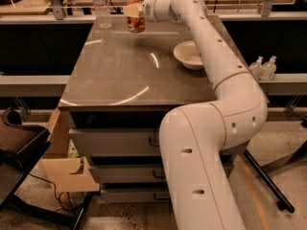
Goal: Move coke can near water bottle
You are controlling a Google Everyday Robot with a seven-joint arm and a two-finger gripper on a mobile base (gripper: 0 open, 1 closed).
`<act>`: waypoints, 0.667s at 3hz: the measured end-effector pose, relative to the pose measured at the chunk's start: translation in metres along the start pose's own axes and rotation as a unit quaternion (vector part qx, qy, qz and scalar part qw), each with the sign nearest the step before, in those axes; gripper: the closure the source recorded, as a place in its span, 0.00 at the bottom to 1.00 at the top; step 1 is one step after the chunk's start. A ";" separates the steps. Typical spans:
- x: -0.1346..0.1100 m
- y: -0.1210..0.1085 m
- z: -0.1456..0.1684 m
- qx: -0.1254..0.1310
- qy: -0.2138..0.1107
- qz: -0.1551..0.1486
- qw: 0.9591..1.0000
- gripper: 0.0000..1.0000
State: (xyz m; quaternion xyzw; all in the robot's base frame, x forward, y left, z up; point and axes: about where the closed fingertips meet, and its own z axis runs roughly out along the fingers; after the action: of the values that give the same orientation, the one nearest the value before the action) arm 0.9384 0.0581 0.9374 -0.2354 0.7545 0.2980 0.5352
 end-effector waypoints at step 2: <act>-0.002 -0.021 0.017 0.037 -0.029 0.007 0.999 1.00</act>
Offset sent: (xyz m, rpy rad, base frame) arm 0.0459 -0.0066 -0.0067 0.0449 -0.0642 -0.1325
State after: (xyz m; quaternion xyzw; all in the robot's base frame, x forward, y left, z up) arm 0.9643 0.0556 0.9307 -0.2014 0.7508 0.2804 0.5632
